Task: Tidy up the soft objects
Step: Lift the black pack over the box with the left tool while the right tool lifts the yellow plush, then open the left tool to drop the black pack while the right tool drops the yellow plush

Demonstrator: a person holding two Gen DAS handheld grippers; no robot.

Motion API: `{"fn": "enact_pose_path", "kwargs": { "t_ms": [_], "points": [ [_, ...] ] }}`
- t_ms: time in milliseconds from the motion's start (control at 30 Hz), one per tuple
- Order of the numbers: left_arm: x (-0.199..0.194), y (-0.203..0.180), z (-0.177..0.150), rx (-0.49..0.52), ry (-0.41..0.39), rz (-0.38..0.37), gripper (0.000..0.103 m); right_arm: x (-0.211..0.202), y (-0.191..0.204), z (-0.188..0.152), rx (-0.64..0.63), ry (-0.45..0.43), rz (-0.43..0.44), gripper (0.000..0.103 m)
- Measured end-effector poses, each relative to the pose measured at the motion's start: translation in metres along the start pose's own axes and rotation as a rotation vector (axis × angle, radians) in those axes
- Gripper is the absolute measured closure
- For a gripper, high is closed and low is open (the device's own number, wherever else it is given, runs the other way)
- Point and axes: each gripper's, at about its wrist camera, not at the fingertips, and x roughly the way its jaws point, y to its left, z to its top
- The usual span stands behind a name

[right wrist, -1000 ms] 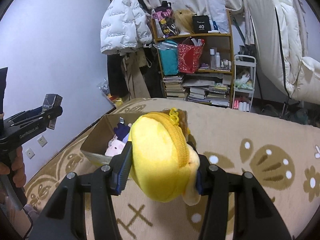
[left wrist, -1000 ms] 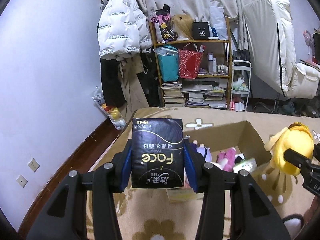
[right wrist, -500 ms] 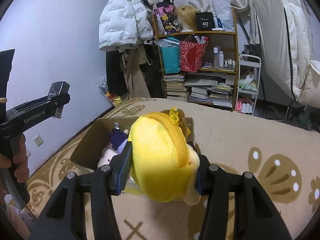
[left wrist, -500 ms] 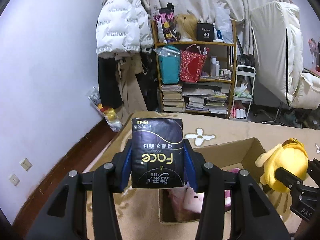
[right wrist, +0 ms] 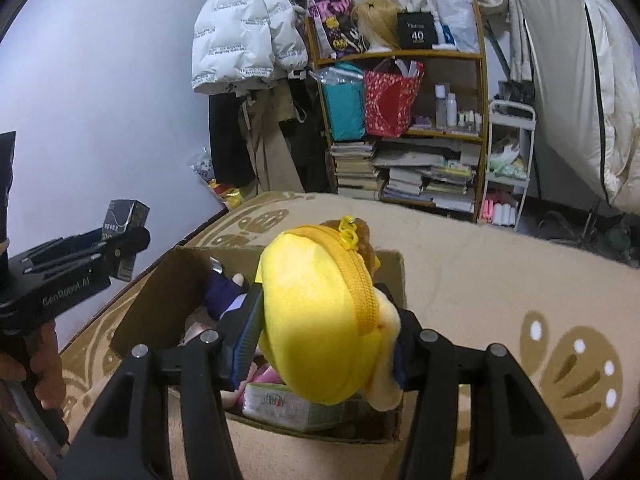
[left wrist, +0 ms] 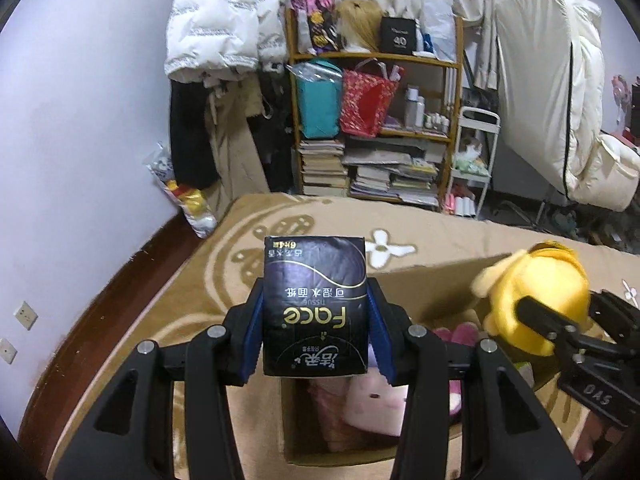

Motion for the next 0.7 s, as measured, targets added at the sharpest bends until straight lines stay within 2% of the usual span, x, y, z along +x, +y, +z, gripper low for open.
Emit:
{"fn": "enact_pose_path", "kwargs": {
  "t_ms": [133, 300, 433, 533, 567, 633, 700],
  "points": [
    [0.009, -0.008, -0.006, 0.027, 0.029, -0.007, 0.059, 0.013, 0.000, -0.008, -0.008, 0.040, -0.002, 0.043],
    [0.018, -0.004, -0.014, -0.022, 0.089, -0.018, 0.058, 0.014, -0.002, -0.012, 0.001, 0.034, -0.016, 0.042],
    [0.019, 0.000, -0.016, -0.043, 0.103, -0.030, 0.057, 0.013, -0.002, -0.012, 0.003, 0.034, -0.011, 0.041],
    [0.017, 0.001, -0.017, -0.052, 0.106, -0.038, 0.046, 0.012, -0.002, -0.011, 0.002, 0.036, -0.007, 0.039],
    [0.015, 0.001, -0.018, -0.054, 0.098, -0.041, 0.045, 0.011, -0.002, -0.011, 0.003, 0.036, -0.006, 0.037],
    [0.012, 0.001, -0.018, -0.050, 0.098, -0.038, 0.040, 0.010, -0.002, -0.011, 0.004, 0.032, -0.001, 0.028],
    [0.009, 0.001, -0.019, -0.045, 0.098, -0.033, 0.033, 0.005, 0.000, -0.011, -0.002, 0.023, -0.004, 0.025]
  ]
}}
